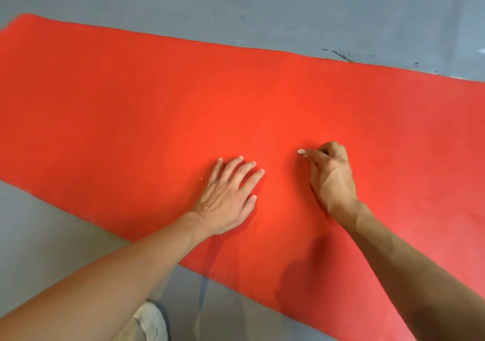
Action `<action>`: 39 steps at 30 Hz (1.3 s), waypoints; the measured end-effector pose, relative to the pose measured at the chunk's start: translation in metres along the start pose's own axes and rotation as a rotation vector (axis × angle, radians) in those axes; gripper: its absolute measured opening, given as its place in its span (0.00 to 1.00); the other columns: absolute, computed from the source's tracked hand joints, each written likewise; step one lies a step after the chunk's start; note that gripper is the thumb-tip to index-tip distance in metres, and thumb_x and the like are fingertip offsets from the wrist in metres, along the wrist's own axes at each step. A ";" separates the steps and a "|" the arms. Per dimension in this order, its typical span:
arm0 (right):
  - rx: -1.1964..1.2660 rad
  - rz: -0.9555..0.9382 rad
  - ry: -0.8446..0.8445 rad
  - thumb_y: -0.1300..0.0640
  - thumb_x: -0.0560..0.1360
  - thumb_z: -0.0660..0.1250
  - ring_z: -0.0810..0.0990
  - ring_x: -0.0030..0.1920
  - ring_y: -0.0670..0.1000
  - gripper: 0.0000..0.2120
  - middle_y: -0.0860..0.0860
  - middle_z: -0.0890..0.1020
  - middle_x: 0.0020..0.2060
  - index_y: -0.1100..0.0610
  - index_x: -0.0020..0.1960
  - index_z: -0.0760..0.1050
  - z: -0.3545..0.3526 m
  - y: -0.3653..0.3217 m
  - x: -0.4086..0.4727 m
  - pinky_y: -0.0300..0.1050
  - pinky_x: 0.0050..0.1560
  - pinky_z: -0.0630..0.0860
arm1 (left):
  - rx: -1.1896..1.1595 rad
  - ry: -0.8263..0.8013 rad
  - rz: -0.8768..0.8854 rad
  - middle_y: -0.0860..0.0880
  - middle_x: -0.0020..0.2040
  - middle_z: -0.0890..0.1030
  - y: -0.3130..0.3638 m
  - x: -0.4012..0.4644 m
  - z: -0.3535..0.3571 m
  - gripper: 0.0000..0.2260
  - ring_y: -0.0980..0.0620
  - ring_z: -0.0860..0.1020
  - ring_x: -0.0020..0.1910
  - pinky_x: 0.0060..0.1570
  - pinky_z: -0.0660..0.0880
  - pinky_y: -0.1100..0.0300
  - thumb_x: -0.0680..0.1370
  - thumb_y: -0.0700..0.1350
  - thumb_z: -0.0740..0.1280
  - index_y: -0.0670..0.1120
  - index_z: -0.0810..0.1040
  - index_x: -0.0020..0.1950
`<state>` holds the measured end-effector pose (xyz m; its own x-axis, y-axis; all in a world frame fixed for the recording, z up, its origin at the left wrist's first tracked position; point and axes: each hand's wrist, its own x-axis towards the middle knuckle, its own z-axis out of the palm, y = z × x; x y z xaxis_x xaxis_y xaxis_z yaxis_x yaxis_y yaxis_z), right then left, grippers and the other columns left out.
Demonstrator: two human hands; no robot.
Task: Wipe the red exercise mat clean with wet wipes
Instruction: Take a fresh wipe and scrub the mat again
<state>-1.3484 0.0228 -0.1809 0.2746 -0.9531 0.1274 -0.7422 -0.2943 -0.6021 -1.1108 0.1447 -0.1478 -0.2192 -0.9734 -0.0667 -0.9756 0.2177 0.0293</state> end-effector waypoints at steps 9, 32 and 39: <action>-0.005 -0.459 -0.121 0.63 0.78 0.73 0.75 0.43 0.54 0.13 0.53 0.76 0.46 0.55 0.62 0.82 -0.021 0.013 -0.046 0.42 0.48 0.74 | -0.035 -0.085 0.048 0.45 0.80 0.67 0.035 0.070 0.001 0.28 0.41 0.60 0.81 0.76 0.61 0.33 0.82 0.58 0.51 0.48 0.68 0.80; 0.006 -0.220 -0.096 0.53 0.82 0.67 0.73 0.44 0.52 0.07 0.46 0.75 0.42 0.57 0.50 0.75 -0.028 -0.046 0.017 0.44 0.45 0.72 | -0.086 -0.095 0.033 0.45 0.79 0.65 -0.014 0.059 -0.016 0.26 0.43 0.61 0.81 0.79 0.63 0.47 0.84 0.56 0.55 0.46 0.65 0.81; -0.004 -0.389 -0.173 0.60 0.80 0.70 0.75 0.42 0.52 0.16 0.50 0.75 0.43 0.55 0.67 0.80 0.029 -0.050 -0.021 0.46 0.47 0.78 | -0.101 -0.194 -0.013 0.47 0.84 0.57 -0.040 0.052 -0.010 0.31 0.46 0.51 0.84 0.82 0.52 0.50 0.84 0.60 0.51 0.48 0.58 0.84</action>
<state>-1.2993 0.0599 -0.1763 0.6326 -0.7454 0.2101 -0.5655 -0.6300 -0.5323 -1.0831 0.0849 -0.1421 -0.2143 -0.9421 -0.2581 -0.9742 0.1871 0.1262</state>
